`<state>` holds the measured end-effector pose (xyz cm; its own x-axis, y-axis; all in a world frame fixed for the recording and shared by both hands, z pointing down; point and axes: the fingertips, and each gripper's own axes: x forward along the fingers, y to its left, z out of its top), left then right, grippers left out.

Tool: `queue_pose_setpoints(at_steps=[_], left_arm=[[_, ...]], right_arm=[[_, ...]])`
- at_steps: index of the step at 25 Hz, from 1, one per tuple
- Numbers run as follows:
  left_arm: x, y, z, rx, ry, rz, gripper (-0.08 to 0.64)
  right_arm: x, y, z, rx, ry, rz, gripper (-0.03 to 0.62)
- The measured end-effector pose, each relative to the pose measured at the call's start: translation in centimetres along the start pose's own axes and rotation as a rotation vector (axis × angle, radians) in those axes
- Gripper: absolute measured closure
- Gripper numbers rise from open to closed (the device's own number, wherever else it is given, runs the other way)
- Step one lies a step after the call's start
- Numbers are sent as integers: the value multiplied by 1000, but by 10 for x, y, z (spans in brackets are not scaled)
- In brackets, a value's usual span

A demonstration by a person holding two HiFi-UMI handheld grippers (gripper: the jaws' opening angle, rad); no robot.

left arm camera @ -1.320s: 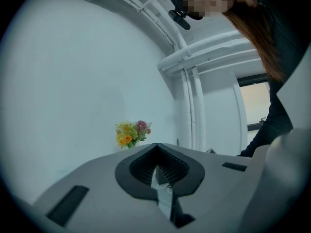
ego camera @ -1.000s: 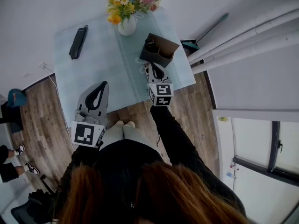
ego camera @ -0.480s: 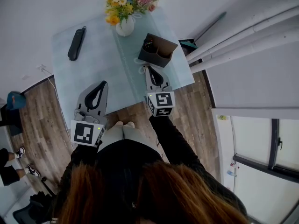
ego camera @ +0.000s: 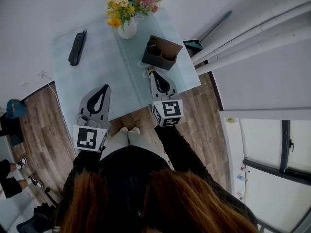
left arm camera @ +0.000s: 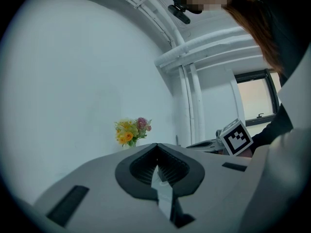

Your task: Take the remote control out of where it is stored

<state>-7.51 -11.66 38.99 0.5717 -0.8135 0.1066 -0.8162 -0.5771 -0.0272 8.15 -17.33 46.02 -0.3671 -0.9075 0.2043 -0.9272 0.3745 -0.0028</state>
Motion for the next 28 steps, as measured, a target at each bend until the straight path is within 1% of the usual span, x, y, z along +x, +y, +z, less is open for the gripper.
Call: queue_pose_setpoints(at_steps=[4,8,17,28], left_arm=[[2,-2,1,2,-10,-25,555],[3,-1,5,-7,-27,-24,555],[3,-3,7,-10,-45,-50,555],[1,1,9,-18,-45,-34,555]], right_arm=[[-1,2,3,-4,-3,-2,577],[-1,0,3,-8,-2,-12,577],[1,-5,6,-8,0,-33,577],[18,-14,16,-12,8,-41,577]])
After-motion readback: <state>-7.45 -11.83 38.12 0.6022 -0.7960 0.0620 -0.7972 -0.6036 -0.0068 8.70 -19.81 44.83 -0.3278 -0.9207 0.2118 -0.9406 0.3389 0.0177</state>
